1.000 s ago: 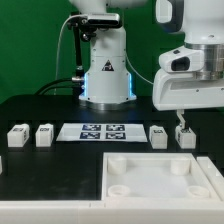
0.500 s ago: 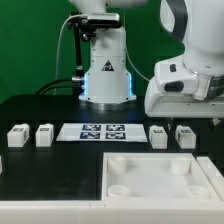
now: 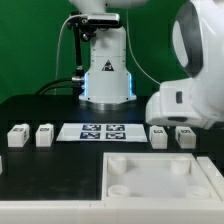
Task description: Assemble one leg
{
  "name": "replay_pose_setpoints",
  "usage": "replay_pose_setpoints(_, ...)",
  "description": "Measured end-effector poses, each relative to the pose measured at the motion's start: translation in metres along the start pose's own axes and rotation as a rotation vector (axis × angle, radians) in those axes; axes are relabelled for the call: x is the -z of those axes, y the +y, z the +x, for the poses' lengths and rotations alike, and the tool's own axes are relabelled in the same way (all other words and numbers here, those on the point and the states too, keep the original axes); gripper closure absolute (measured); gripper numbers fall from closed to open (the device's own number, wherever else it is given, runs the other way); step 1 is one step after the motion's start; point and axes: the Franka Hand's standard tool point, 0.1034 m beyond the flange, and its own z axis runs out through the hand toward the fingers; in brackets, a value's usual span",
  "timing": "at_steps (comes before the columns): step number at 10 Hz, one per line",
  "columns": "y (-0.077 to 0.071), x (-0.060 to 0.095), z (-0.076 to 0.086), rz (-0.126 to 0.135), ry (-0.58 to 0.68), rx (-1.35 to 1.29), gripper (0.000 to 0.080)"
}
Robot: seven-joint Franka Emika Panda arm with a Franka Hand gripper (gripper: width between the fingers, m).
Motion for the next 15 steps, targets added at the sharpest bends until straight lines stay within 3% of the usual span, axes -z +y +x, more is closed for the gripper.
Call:
replay_pose_setpoints(2, -0.008, -0.015, -0.002, 0.009, -0.021, -0.038, 0.0150)
replay_pose_setpoints(6, -0.024, -0.037, 0.005, -0.014, -0.006, -0.024, 0.0150)
replay_pose_setpoints(11, -0.014, -0.045, 0.008, -0.008, -0.003, 0.033, 0.0150)
replay_pose_setpoints(13, -0.014, -0.045, 0.008, -0.008, -0.003, 0.033, 0.0395)
replay_pose_setpoints(14, -0.014, -0.045, 0.008, -0.008, -0.004, 0.033, 0.0395)
replay_pose_setpoints(15, -0.014, -0.045, 0.007, -0.008, -0.004, 0.033, 0.0508)
